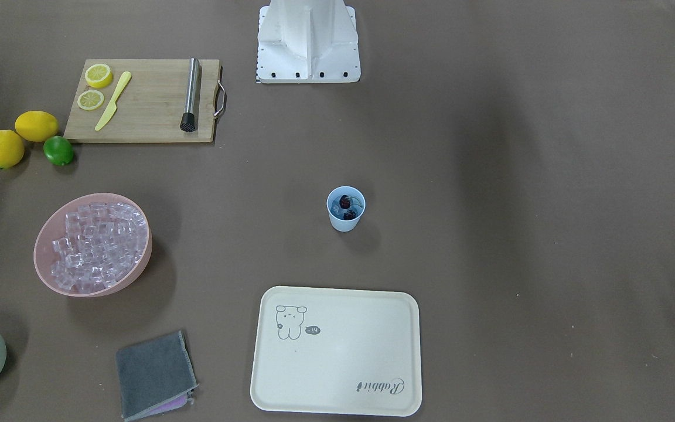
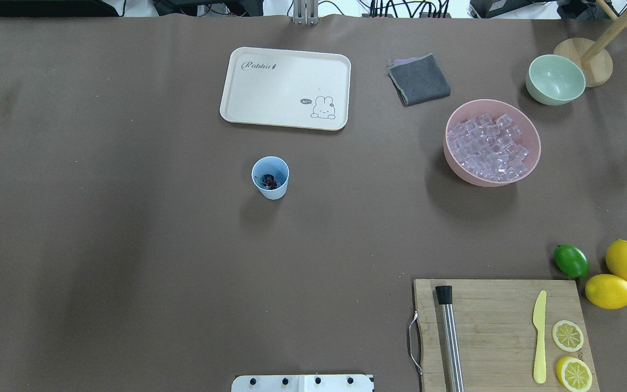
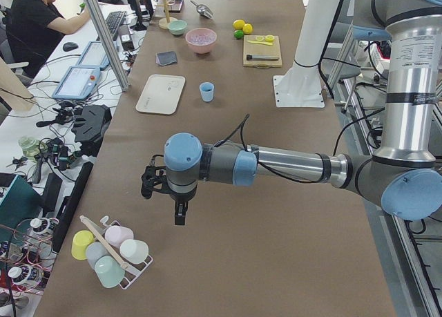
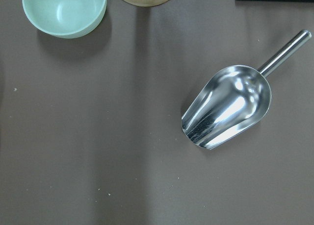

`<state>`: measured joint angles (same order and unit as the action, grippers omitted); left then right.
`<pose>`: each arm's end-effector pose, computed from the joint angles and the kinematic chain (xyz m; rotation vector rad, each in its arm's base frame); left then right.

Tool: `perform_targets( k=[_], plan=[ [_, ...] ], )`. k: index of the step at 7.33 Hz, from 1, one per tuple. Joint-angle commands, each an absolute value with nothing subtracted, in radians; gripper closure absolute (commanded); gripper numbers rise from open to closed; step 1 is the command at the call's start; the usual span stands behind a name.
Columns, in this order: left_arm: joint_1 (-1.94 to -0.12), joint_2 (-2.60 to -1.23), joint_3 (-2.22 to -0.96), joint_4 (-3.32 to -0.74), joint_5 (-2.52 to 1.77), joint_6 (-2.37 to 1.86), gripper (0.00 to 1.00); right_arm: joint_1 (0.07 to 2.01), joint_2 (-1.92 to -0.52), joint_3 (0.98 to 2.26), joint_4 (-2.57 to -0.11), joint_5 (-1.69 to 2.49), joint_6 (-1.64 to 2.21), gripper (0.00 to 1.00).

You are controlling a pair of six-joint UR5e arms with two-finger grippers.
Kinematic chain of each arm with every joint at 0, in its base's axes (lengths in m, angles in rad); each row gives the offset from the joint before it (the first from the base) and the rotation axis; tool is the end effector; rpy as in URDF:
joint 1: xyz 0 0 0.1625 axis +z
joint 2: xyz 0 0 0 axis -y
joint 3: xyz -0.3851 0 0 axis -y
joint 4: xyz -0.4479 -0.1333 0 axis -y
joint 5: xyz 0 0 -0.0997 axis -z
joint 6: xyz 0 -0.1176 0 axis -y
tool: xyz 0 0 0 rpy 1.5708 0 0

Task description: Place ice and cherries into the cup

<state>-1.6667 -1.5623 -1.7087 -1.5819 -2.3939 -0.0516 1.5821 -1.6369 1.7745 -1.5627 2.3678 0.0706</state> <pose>-0.0996 -0.5438 0.5550 0.1507 0.8187 -0.0811 0.0552 -0.5282 0.5522 0.1142 -0.7992 0.0193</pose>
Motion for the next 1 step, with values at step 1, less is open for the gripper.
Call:
perform_targets(
  k=[1],
  plan=[
    [-1.667, -1.56, -1.726, -1.583, -2.393, -0.052, 0.02, 1.588, -1.664, 1.796, -1.575, 2.396, 0.072, 0.0]
  ],
)
